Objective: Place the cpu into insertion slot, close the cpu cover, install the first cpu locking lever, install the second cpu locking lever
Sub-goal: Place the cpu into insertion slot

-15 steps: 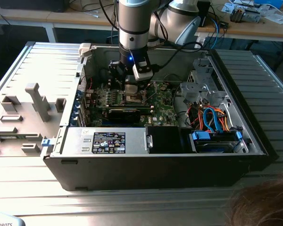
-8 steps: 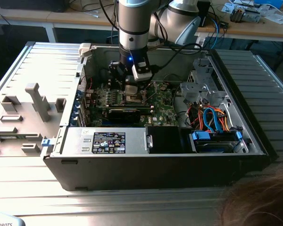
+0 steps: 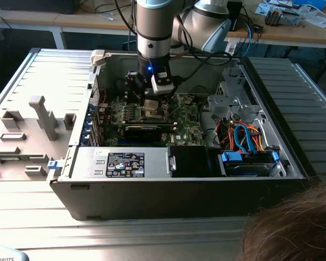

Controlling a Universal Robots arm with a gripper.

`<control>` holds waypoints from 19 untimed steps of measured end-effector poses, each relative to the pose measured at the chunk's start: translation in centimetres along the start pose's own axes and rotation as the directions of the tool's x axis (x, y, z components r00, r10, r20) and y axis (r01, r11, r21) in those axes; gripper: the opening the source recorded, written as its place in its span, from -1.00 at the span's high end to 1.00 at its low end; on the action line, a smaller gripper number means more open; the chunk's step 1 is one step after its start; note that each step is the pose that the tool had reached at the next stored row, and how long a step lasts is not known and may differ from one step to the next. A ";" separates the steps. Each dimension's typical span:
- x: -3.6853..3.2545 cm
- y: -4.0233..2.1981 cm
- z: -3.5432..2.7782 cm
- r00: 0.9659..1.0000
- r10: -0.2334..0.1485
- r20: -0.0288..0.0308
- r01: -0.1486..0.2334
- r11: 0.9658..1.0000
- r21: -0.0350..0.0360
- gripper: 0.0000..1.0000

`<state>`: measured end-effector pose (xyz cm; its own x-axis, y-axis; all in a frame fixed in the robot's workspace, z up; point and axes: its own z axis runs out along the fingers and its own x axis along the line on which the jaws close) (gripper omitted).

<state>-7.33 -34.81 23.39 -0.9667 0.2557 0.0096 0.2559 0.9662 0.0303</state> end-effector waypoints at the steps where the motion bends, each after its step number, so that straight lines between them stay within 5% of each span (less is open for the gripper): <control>1: 0.00 0.00 0.01 1.000 0.004 0.001 -0.004 1.000 0.001 -0.08; 19: 0.00 -0.01 0.27 0.997 0.082 0.008 -0.082 0.996 0.017 -0.08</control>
<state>-7.33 -34.81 23.12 -0.9425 0.3343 0.0041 0.3343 0.9424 0.0122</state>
